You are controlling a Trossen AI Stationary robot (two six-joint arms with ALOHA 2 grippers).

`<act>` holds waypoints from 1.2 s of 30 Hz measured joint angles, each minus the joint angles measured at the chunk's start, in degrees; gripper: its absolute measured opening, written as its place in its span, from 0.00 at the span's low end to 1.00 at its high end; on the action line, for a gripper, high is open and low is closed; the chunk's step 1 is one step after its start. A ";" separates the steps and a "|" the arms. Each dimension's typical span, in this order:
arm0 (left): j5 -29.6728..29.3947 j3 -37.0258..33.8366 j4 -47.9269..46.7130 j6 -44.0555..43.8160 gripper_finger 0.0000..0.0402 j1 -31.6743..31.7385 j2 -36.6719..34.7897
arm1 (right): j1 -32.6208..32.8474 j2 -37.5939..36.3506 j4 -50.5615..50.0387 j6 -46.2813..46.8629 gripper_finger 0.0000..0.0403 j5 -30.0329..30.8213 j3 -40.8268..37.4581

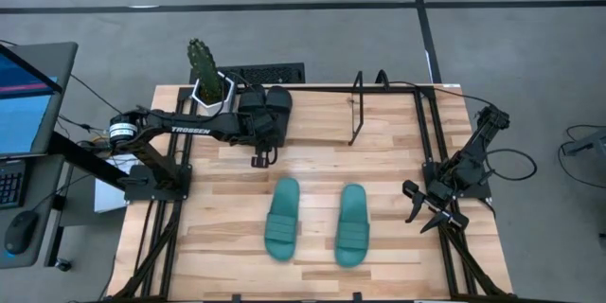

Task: Pick and place slides into the shelf
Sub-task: Put the black slide on the shelf

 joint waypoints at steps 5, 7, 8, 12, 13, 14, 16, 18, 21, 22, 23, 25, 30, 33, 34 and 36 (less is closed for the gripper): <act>-0.04 0.00 -0.03 0.04 0.08 0.00 0.00 | 0.00 0.00 0.01 -0.01 0.42 -0.01 0.00; -0.06 0.00 -0.03 0.26 0.08 0.00 0.00 | 0.00 0.00 0.01 0.00 0.42 -0.01 0.00; -0.08 0.00 -0.03 0.26 0.08 0.00 0.00 | 0.00 0.00 0.00 0.00 0.42 -0.02 0.00; -0.07 0.00 -0.03 0.26 0.08 0.00 0.00 | 0.00 0.00 0.01 0.00 0.42 0.00 0.00; 0.02 0.00 -0.03 0.26 0.08 0.00 0.00 | 0.00 0.00 -0.01 -0.02 0.42 -0.02 0.00; 0.07 0.00 -0.03 0.26 0.08 0.00 0.00 | 0.00 0.00 0.01 0.00 0.42 -0.01 0.00; 0.09 0.00 -0.03 0.26 0.08 0.00 0.00 | 0.00 0.00 0.00 0.00 0.42 -0.01 0.00; 0.11 0.00 -0.03 0.26 0.08 0.00 0.00 | 0.00 0.00 0.01 -0.01 0.42 -0.01 0.00; 0.09 0.00 -0.05 0.26 0.08 0.00 0.00 | 0.00 -0.02 0.01 0.00 0.42 -0.02 0.00; 0.09 0.00 -0.05 0.26 0.08 0.01 0.00 | 0.00 0.00 0.01 0.00 0.42 -0.02 0.00; 0.09 0.00 -0.07 0.26 0.08 0.02 0.00 | 0.00 0.00 0.01 0.00 0.42 0.00 0.00; 0.09 0.00 -0.07 0.26 0.08 0.02 0.00 | 0.00 -0.01 0.01 -0.01 0.42 0.00 0.00; 0.09 0.00 -0.14 0.24 0.08 0.00 0.00 | 0.00 0.00 0.00 0.00 0.42 -0.02 0.00; 0.09 0.00 -0.33 0.22 0.13 0.00 0.00 | 0.00 -0.02 0.01 -0.02 0.42 -0.02 0.00; 0.09 0.00 -0.33 0.22 0.15 0.01 0.00 | 0.00 0.00 0.01 -0.02 0.42 -0.02 0.00; -0.09 0.00 -0.37 0.22 0.21 0.00 0.00 | 0.00 0.00 0.00 0.00 0.42 -0.01 0.00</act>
